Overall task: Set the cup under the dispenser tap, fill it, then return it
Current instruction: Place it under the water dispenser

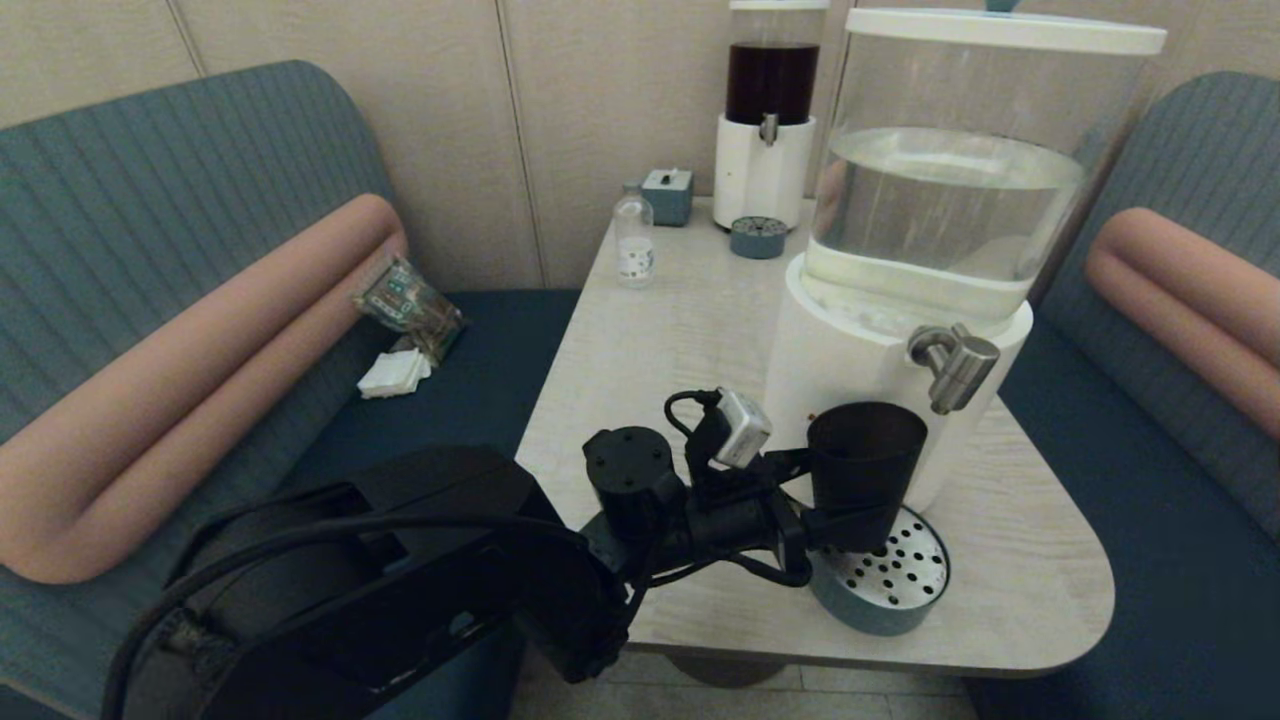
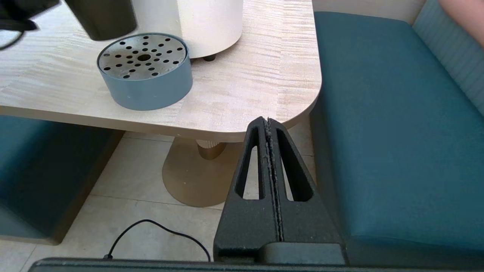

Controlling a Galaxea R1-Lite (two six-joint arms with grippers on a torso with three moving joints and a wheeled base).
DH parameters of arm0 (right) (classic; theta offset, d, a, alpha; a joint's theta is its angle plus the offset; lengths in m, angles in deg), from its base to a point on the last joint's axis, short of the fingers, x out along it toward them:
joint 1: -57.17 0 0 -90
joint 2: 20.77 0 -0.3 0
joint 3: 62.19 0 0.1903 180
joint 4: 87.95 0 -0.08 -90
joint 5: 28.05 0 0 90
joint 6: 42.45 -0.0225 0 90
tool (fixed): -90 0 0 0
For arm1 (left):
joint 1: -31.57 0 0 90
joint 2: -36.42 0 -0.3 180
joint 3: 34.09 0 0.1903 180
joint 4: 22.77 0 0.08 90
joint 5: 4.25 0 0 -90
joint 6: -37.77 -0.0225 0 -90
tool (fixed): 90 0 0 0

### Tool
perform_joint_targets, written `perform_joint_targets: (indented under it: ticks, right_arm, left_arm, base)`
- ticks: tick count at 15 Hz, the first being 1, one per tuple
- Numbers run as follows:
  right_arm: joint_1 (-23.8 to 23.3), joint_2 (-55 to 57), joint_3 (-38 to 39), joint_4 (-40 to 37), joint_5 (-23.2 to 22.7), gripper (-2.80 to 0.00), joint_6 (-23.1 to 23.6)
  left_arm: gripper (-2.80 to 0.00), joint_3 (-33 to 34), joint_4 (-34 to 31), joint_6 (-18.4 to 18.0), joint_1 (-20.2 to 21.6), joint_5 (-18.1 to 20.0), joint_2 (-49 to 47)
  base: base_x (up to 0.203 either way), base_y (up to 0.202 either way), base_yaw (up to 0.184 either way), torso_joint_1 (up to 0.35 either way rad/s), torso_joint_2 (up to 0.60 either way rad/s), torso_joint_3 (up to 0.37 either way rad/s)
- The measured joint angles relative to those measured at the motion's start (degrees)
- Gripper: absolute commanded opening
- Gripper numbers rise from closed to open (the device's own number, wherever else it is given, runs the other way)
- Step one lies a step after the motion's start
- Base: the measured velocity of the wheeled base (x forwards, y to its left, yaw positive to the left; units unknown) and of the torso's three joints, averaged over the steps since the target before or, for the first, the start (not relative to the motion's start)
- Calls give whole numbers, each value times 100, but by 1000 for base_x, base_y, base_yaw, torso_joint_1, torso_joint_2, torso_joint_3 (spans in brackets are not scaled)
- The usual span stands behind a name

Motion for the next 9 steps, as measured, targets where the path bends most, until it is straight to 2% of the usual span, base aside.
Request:
perform_joint_targets:
  ticks: [9]
  right_arm:
    - [-2,0,0,2,3,-280,-1]
  left_arm:
    - [-280,-844,23,77,1,-29,-774]
  base:
    - [0,0,0,0,0,0]
